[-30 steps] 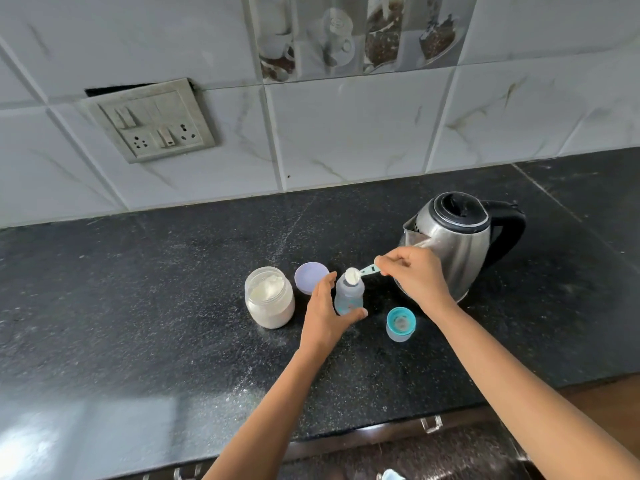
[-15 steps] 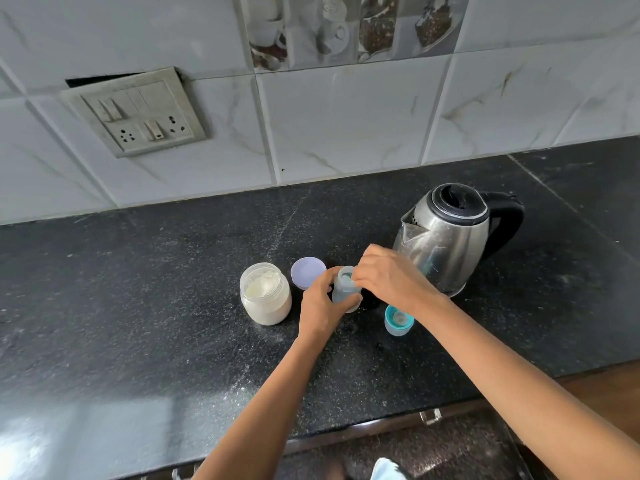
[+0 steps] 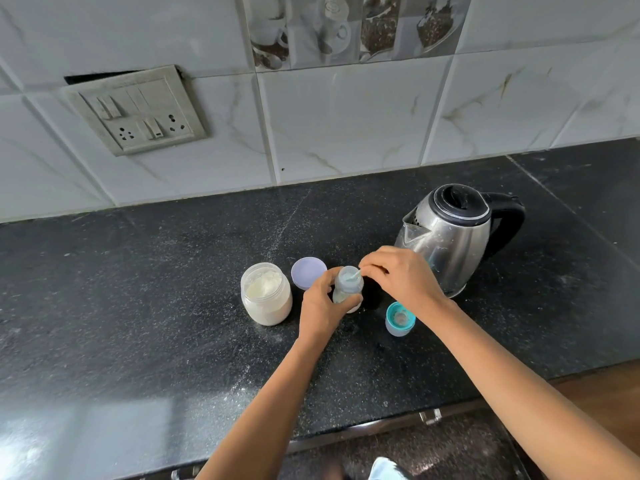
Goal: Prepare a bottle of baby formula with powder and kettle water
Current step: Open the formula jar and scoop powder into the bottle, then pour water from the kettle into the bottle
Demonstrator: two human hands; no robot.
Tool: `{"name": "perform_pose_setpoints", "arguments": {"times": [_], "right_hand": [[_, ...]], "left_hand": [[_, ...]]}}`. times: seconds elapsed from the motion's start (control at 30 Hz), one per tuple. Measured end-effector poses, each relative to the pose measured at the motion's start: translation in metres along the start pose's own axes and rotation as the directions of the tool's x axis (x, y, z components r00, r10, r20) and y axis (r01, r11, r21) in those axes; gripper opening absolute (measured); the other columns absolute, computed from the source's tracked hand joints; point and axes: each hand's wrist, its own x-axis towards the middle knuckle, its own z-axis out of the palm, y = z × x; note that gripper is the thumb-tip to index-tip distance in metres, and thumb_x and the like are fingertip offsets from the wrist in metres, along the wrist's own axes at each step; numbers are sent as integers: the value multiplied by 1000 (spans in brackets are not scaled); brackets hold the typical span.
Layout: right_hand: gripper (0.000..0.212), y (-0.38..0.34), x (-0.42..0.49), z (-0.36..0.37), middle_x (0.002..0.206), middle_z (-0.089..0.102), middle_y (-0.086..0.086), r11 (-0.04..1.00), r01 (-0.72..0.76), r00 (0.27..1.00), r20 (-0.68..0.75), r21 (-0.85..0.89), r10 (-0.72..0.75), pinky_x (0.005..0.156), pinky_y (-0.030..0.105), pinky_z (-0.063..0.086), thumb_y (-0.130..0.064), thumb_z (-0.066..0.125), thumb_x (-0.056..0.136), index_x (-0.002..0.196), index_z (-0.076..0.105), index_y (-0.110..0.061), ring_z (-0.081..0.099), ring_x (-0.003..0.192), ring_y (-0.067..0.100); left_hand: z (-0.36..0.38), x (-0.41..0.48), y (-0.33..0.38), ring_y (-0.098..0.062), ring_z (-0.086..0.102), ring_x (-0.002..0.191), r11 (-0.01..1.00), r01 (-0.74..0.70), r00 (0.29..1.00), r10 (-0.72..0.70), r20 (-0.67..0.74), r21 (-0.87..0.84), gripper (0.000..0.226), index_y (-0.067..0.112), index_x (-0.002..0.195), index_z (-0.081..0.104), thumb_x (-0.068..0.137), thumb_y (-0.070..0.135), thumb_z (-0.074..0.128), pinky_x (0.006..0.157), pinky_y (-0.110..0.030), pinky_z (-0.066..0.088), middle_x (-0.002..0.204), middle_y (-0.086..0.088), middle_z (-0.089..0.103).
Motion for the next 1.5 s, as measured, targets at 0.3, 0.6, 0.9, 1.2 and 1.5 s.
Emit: {"name": "perform_pose_setpoints", "arguments": {"times": [0.3,0.6,0.9,1.2,1.5], "right_hand": [[11,-20,19,-18,77,70,1,763,-297,903,-92,574,421,59,20,55,-13,63,90,96,72,-10,67,66,9],[11,-73,64,58,79,73,-5,861,-200,980,105,468,171,66,10,49,-14,68,86,93,76,-12,63,68,-1],[21,-77,74,89,92,75,-1,896,-230,957,258,380,136,80,23,55,-21,76,79,98,77,-13,64,77,1],[8,-45,49,4,81,67,-6,941,-77,959,-233,328,160,62,12,47,-21,68,85,87,74,-15,59,68,3],[14,75,14,-96,94,68,6,995,-98,740,-667,16,84,79,35,49,-13,58,93,92,69,-5,58,89,22]], "left_hand": [[1,-4,-8,1,49,114,995,45,998,-48,32,90,80,26,133,44,63,33,83,96,-21,41,126,15,56],[-17,-41,-30,-6,49,114,988,94,996,-94,-7,123,77,17,136,42,71,35,80,98,-27,42,130,4,53],[-31,-55,-26,-3,48,112,987,100,994,-94,-56,127,69,21,132,44,73,33,78,98,-22,40,128,8,52],[-24,-40,-8,-12,46,120,981,75,996,-64,-68,176,79,19,136,38,71,36,79,101,-31,41,133,4,48],[-4,-23,8,-16,45,123,982,137,990,-132,-43,133,86,17,142,31,72,33,79,103,-36,40,139,-1,45]]}}
